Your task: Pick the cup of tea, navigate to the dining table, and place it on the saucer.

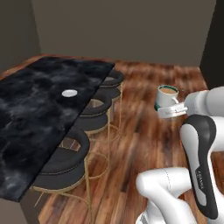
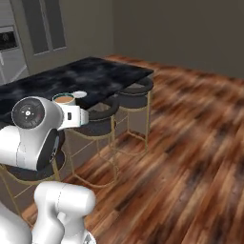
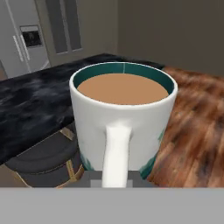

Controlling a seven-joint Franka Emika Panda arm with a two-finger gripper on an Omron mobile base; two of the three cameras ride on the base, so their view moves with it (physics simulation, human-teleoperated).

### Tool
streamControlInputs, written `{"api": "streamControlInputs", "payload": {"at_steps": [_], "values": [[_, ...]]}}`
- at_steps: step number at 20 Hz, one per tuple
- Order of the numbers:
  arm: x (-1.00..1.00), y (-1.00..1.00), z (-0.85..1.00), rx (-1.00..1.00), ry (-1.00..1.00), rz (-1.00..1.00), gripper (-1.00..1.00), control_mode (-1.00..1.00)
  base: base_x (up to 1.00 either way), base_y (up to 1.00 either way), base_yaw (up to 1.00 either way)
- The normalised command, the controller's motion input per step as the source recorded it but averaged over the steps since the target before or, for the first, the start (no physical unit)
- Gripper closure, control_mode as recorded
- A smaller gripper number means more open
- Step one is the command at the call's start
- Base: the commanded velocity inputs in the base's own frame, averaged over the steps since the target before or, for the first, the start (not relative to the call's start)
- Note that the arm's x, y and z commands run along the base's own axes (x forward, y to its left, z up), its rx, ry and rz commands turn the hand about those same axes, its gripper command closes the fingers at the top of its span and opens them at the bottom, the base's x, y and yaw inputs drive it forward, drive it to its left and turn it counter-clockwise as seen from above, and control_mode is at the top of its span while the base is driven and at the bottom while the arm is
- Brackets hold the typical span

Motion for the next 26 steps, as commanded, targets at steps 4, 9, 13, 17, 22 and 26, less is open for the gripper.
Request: {"api": "streamControlInputs", "payload": {"at_steps": [4,9,13,17,22,26], "values": [[0.0,0.0,0.0,0.0,0.0,0.0,1.0,1.0,0.74,-0.97,0.56],[0.0,0.0,0.0,0.0,0.0,0.0,1.0,1.0,0.58,-1.0,0.5],[0.0,0.0,0.0,0.0,0.0,0.0,1.0,1.0,0.64,-1.0,0.48],[0.0,0.0,0.0,0.0,0.0,0.0,1.0,1.0,0.7,-1.0,0.48],[0.0,0.0,0.0,0.0,0.0,0.0,1.0,1.0,0.6,-0.88,0.57],[0.0,0.0,0.0,0.0,0.0,0.0,1.0,1.0,0.28,-0.47,0.75]]}}
